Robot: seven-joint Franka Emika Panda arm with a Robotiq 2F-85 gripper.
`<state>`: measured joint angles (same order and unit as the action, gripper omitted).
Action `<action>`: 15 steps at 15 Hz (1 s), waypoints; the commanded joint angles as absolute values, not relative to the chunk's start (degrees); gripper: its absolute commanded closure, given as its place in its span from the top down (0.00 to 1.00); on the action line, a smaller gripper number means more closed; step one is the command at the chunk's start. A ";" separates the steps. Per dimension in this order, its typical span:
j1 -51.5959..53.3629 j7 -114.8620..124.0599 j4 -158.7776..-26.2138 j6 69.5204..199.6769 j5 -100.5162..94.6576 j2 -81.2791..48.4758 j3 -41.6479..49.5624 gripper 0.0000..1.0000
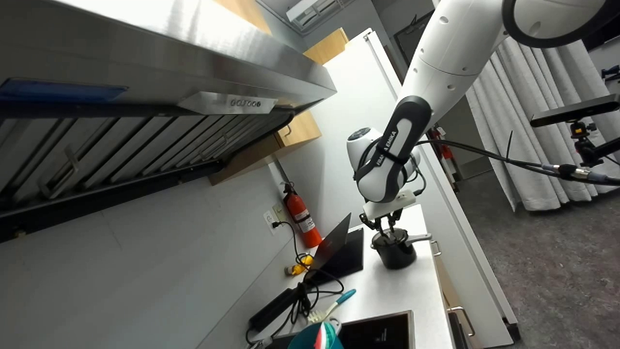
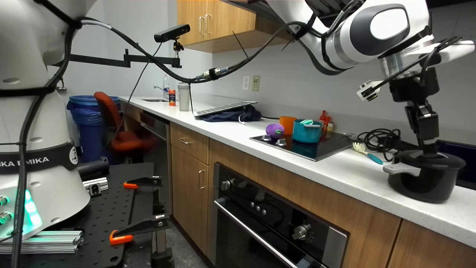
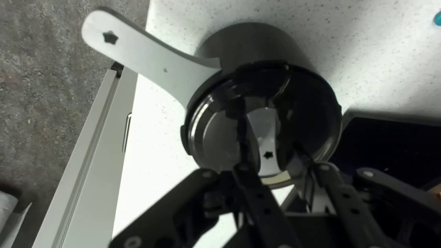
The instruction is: Pick up the lid and close the pot
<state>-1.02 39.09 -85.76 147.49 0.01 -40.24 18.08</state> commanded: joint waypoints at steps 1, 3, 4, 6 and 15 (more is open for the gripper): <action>-1.93 39.38 -82.51 144.44 0.31 -41.41 17.33 0.64; -1.84 39.50 -82.48 144.16 0.16 -41.27 17.40 0.80; -1.78 39.55 -82.51 144.12 0.08 -41.20 17.44 0.88; -1.58 39.54 -83.07 144.29 -0.08 -40.69 17.52 0.99; 1.64 35.95 -94.59 147.87 -4.62 -32.27 17.98 1.00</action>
